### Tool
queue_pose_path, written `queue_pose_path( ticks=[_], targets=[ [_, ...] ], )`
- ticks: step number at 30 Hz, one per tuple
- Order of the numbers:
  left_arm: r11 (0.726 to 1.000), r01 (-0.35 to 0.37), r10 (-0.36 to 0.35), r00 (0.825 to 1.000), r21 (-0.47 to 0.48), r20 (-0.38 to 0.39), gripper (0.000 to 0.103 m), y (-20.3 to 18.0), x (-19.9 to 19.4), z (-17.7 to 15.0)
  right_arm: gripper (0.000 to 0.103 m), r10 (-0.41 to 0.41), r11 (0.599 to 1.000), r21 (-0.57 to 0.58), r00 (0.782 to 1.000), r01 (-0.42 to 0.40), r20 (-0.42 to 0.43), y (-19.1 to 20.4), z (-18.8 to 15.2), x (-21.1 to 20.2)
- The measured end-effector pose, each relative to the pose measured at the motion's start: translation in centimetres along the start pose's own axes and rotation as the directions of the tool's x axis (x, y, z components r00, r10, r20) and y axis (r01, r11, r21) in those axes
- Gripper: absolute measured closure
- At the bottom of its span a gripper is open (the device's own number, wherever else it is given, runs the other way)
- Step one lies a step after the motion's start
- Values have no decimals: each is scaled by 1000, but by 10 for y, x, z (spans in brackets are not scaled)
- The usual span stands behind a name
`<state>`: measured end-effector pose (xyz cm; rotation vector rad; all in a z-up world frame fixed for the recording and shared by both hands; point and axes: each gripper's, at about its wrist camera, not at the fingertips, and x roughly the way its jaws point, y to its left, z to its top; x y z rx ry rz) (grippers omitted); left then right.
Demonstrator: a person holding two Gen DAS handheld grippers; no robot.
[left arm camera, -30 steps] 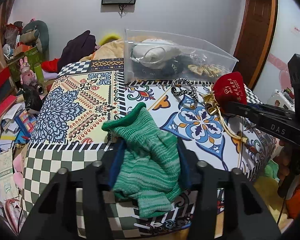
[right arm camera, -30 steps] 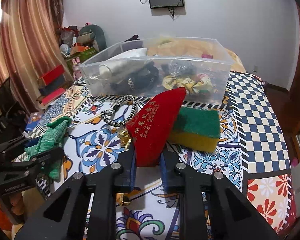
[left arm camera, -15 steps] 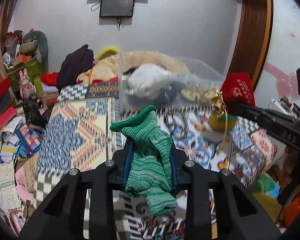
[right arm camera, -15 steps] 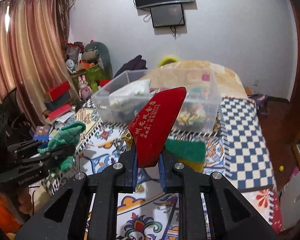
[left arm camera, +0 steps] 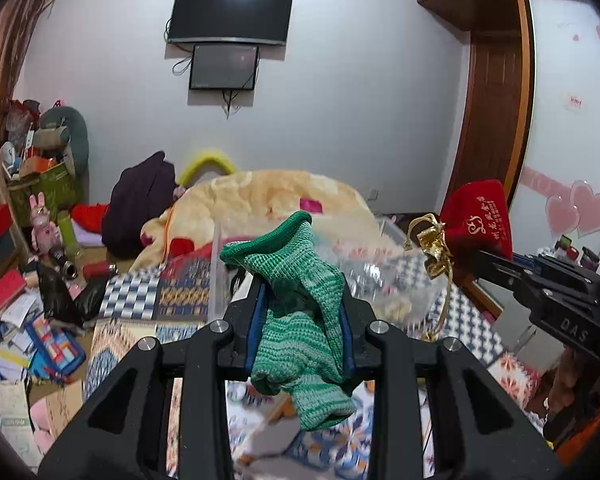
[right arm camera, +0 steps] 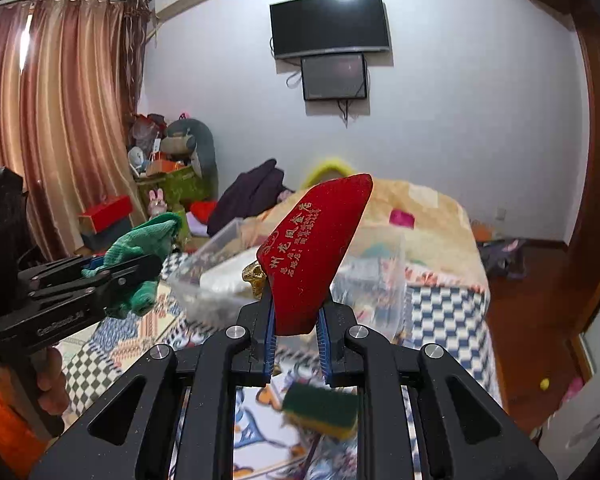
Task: Organize soft objects
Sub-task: 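Lower the red pouch and green sock into the clear box and open both tools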
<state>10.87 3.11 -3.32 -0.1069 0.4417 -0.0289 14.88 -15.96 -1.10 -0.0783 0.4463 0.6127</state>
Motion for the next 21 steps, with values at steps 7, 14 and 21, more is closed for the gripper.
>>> queue_pose_path(
  ticks=[7,14,21],
  targets=[
    [1000,-28,28,999,1,34,72,-4,22,30,87,-25,1000,-8,998,26,54,-5,22,6],
    [999,-48,48,999,-11,-6,72,0,60,37,87,-31,999,-12,998,31,51,1,30,26],
    [998,-49,46,994,-30,-103,72,11,104,29,87,-15,1000,-8,999,15,-41,-1,14,62]
  ],
)
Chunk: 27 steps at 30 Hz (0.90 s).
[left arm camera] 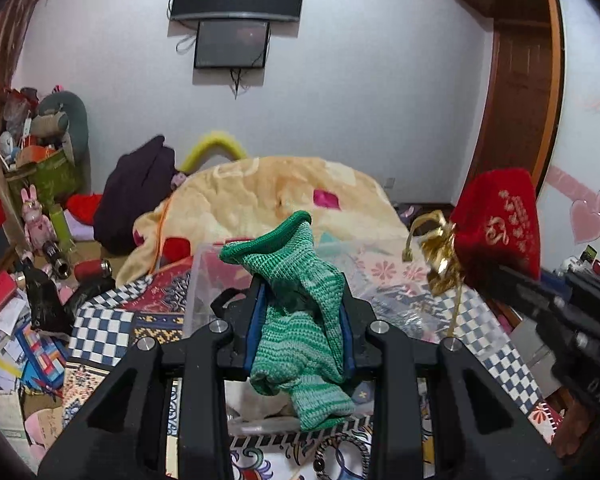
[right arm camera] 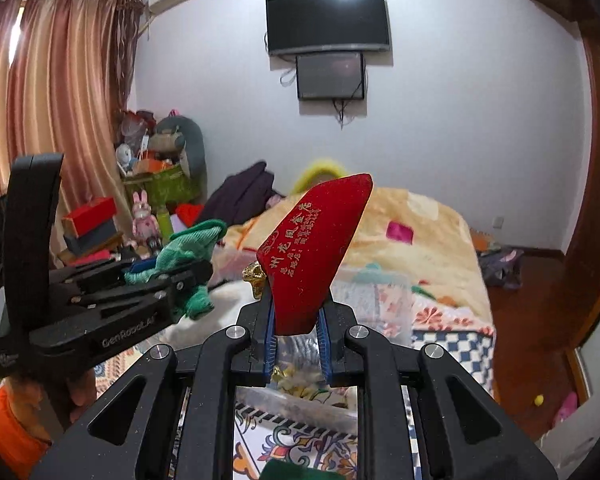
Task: Organize soft objects
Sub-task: 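Lower the red pouch and green sock into the clear box and open both tools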
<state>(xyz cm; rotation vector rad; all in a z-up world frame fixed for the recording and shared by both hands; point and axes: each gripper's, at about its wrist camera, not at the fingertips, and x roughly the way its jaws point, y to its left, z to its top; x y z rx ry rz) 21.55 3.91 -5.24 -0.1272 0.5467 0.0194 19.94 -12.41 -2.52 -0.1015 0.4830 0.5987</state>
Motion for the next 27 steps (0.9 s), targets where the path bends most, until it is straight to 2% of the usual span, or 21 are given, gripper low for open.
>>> queue_pose_path(
  ticks=[5,11,14,17,19,21,25,27],
  targets=[
    [1000,-6,5,998,-13,-69,72,6,26,-8,87,-5,1000,-8,997,4,-83,-7,-12,24],
    [1000,-1,-1,994,-15,-105,70,7,40,-16,87,7,1000,0,989,-7,-149,-12,-16,38],
    [1000,-12,12,993,-3,-114,64,5,42,-19,86,2,1000,2,985,-2,-173,-14,-18,42],
    [1000,-12,11,994,-8,-112,49,6,38,-20,86,-11,1000,5,983,12,-184,-16,-19,42],
    [1000,-26,25,995,-9,-95,40,6,33,-20,82,-5,1000,13,981,7,-195,-17,-19,43],
    [999,-35,35,996,-4,-82,36,6,28,-19,75,0,1000,19,979,3,-204,-18,-20,42],
    [999,-35,35,998,-1,-56,33,6,14,-18,59,1,1000,14,983,1,-183,-18,-21,31],
    [1000,-28,28,999,-2,-42,30,7,5,-17,54,-10,1000,4,987,11,-163,-16,-21,23]
  ],
)
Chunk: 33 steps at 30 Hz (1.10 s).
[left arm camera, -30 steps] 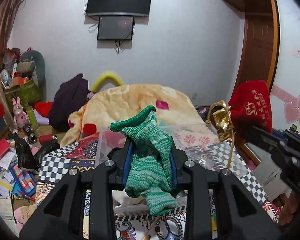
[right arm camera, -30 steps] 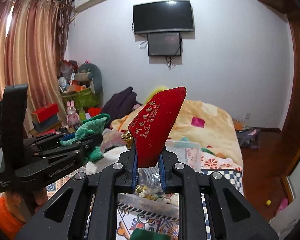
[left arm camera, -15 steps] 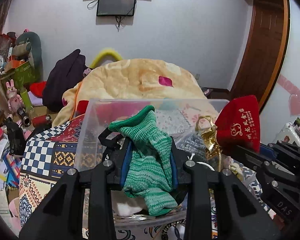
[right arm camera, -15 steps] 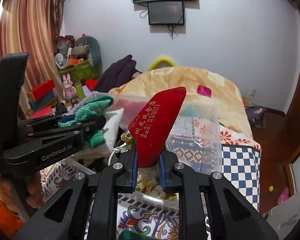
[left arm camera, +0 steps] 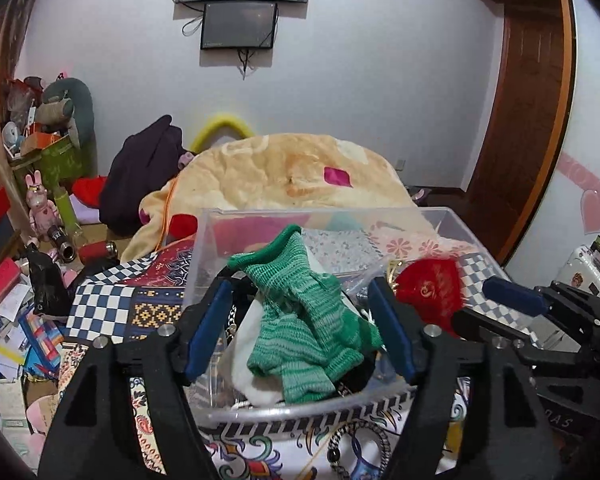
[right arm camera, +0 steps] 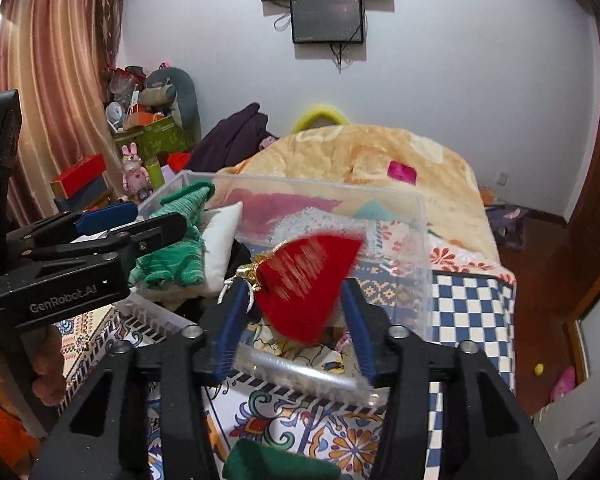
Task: Organize soft objects
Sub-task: 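Lower the red pouch and green sock into the clear box and open both tools, then grasp the green-yellow sponge with the right tool while the left tool grasps the black-white beaded cord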
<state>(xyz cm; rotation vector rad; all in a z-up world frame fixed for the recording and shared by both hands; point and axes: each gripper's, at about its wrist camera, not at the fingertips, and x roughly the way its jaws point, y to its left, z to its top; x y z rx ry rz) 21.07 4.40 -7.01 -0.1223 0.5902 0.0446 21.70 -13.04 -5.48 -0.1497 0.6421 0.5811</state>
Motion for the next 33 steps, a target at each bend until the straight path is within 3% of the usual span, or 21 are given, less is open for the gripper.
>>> queue_pose_path(
  ticks=[5,7,12,15,18,23,28,33],
  targets=[
    [1000,25,-25,999,-1,28,25,3,-23,-1,48,-16,1000,-22,999,17,42,4,1,-20],
    [999,38,-38,999,0,36,24,4,-32,-1,40,-22,999,-26,998,24,62,6,1,-28],
    [998,57,-57,997,2,53,18,6,-53,-9,36,-28,999,-33,993,32,113,12,-2,-49],
    [998,54,-55,998,20,42,15,6,-60,-20,29,-36,999,-31,991,40,131,15,-7,-56],
    [998,43,-44,999,50,17,15,3,-61,-34,27,-45,998,-25,989,49,141,16,-16,-60],
    [994,51,-48,998,94,-39,15,-2,-56,-59,27,-29,1000,14,995,28,99,12,-38,-54],
    [992,99,-90,988,75,-122,15,-7,-40,-81,27,-6,998,65,1000,4,21,5,-57,-39],
    [992,84,-66,981,90,-183,15,-18,-19,-96,27,8,995,97,999,-3,-47,-2,-75,-25]
  ],
)
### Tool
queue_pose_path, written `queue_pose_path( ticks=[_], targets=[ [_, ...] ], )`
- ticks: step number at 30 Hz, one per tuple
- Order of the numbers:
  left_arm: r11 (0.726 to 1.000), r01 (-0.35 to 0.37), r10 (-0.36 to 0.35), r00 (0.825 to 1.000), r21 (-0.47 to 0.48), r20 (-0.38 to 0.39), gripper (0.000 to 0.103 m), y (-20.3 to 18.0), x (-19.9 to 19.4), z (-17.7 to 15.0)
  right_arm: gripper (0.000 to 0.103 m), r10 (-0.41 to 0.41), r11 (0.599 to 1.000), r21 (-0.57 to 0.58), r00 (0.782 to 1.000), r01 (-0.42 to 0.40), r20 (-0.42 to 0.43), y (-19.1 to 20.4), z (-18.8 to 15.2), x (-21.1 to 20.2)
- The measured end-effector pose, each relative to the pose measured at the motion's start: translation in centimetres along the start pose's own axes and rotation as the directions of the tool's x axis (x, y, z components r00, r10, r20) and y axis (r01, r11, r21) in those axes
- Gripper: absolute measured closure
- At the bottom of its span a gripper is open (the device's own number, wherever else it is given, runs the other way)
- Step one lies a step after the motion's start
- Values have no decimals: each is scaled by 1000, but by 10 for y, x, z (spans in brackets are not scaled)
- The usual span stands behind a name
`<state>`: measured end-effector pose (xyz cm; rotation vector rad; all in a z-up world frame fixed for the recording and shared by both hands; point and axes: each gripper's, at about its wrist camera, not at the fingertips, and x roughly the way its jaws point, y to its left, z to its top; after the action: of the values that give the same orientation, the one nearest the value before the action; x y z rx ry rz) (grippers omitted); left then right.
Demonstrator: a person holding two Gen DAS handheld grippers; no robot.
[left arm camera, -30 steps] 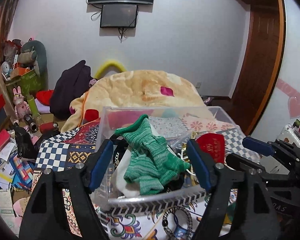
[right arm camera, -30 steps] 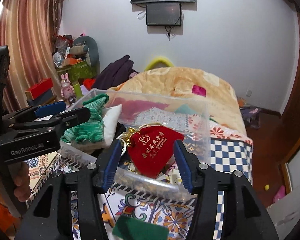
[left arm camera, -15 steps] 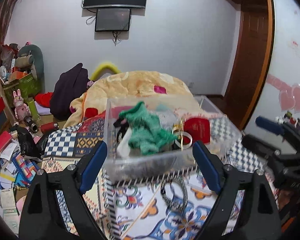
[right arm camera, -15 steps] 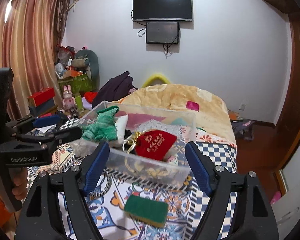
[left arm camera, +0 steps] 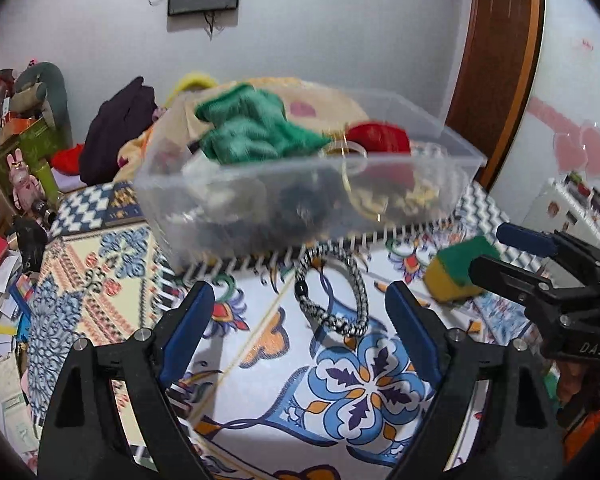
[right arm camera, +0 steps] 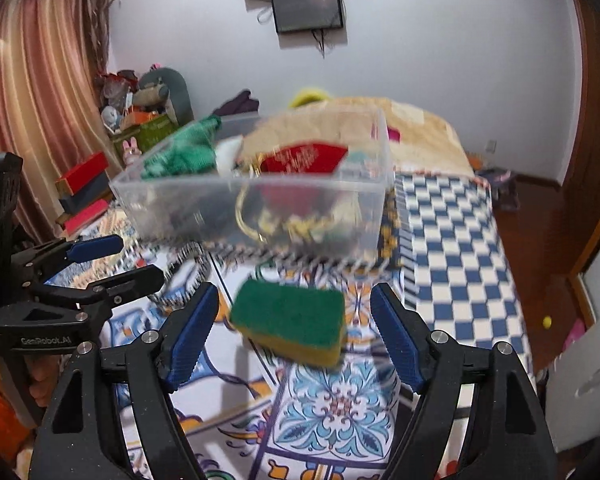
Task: Organize soft objects
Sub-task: 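Grasp the green-yellow sponge with the right tool while the left tool grasps the black-white beaded cord, then lower the sponge and beaded cord into the clear box and open both tools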
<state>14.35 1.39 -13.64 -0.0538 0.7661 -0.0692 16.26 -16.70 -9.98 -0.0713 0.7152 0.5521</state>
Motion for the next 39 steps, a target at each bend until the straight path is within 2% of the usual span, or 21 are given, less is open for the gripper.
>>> queue_pose_path(
  ticks=[7,8,10,11,14,16,19,24,29,39],
  targets=[
    [999,-1,2,999,43,-41,15,-19,15,-2,28,2,1000,-9,999,-2,-36,3,-8,9],
    [999,2,0,999,46,-51,18,-19,19,-3,29,4,1000,-9,999,-4,-37,3,-8,9],
    [998,12,-7,996,54,-84,31,-21,25,-4,40,5,1000,-7,999,-5,-37,3,-10,9],
    [998,5,0,996,60,-84,31,-22,26,-4,41,8,1000,-6,999,-9,-39,3,-10,10],
    [998,-1,5,997,58,-75,42,-25,27,-3,43,10,1000,1,999,-10,-31,3,-11,9],
    [999,6,-2,998,54,-66,57,-25,26,-4,45,12,1000,3,1000,-12,-22,2,-10,7],
    [999,13,-11,998,43,-57,74,-21,22,-5,46,15,1000,2,1000,-15,-9,3,-10,4],
    [999,25,-24,999,22,-48,92,-15,17,-7,47,19,1000,-1,1000,-19,7,3,-9,-2],
    [1000,28,-28,999,10,-24,93,-4,0,-7,47,13,1000,-7,1000,-13,28,5,-4,-9],
    [999,33,-35,995,20,95,93,6,-54,14,47,0,999,-53,993,6,118,13,25,-31]
  ],
)
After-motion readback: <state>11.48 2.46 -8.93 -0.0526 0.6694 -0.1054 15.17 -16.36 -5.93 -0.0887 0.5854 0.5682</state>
